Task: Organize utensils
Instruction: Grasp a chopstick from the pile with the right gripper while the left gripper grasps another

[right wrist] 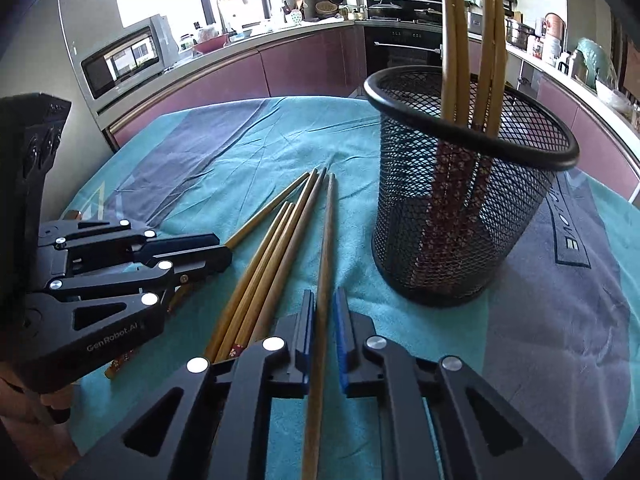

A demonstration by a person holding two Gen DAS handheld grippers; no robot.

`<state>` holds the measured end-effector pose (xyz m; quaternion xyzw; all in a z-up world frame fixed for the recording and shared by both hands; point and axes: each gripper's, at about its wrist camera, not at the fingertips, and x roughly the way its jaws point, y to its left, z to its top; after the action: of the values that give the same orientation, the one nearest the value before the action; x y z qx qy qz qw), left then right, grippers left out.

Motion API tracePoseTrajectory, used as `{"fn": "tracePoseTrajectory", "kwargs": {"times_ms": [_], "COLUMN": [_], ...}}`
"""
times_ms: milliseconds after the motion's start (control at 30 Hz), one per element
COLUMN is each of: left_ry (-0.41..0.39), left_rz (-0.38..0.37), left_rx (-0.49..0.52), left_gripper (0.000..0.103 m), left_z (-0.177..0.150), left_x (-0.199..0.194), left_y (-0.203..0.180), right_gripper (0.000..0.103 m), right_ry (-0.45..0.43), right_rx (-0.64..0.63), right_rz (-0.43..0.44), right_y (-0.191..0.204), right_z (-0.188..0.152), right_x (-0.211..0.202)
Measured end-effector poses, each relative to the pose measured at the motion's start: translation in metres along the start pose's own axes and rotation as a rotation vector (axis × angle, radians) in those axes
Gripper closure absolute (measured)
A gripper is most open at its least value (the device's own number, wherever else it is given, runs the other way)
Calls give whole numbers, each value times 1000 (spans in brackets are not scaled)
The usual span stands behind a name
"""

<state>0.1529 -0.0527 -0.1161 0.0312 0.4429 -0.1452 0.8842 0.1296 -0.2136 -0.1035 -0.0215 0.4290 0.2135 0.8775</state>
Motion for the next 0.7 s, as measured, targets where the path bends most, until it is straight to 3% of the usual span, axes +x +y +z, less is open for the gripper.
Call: {"fn": "tracePoseTrajectory", "kwargs": {"times_ms": [267,367,567,700], "left_ry": [-44,-39,-6,21], "left_rz": [-1,-52,-133,-138], "left_rx": [-60,-57,-17,10], "left_gripper": [96,96,96,95], "left_z": [-4,-9,-16,-16], "left_x": [-15,-21,-21,-14], "left_y": [7,6,-4,-9], "right_gripper": [97,97,97,97], "right_ry": [-56,-75,-38,-5], "right_rx": [67,38,-39,-54], "right_rz": [56,94,118,110], "right_y": [-12,-6,6,9], "right_z": [-5,-7,-10,-10], "right_x": [-17,-26,-26,-19]}}
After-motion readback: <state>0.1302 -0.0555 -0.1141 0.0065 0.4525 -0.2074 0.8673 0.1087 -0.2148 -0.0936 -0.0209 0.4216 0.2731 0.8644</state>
